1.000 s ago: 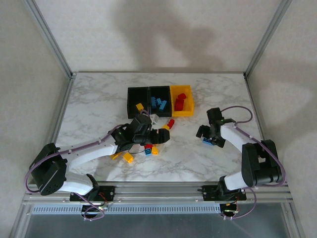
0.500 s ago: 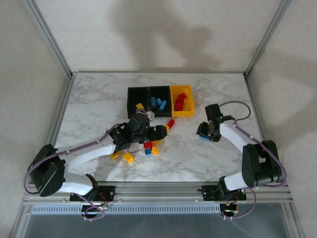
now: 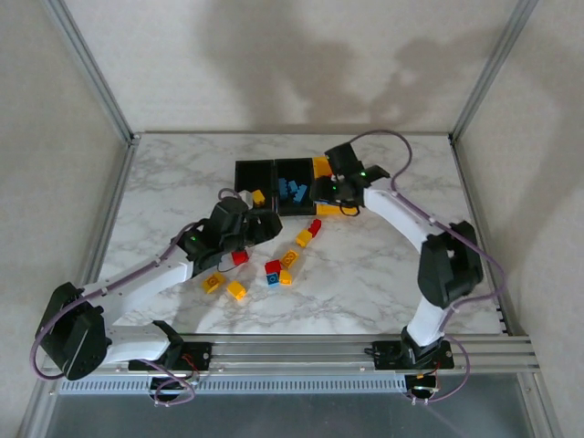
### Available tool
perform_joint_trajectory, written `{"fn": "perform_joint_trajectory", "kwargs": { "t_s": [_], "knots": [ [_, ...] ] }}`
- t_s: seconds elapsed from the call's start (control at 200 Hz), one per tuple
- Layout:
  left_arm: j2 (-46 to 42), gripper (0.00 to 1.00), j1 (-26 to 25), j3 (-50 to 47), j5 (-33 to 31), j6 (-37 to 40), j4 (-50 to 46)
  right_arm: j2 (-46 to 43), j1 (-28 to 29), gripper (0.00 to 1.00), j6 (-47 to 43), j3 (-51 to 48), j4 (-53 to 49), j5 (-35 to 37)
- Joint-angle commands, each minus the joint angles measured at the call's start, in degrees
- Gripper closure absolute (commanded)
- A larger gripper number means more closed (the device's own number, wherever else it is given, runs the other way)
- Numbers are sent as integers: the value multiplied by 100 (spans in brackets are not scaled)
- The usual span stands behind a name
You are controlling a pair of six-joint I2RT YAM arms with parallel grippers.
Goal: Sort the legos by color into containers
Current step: Place the lego in the container.
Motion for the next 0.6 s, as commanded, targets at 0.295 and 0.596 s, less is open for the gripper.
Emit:
{"fn": "perform_joint_trajectory", "kwargs": {
  "t_s": [0.295, 0.596],
  "knots": [
    [-222, 27, 386, -10, 280, 294, -380, 1888, 231, 42, -26, 2288, -472, -293],
    [-419, 27, 421, -209, 250, 211, -388, 2526, 379, 39, -70, 2969, -683, -467]
  ]
}}
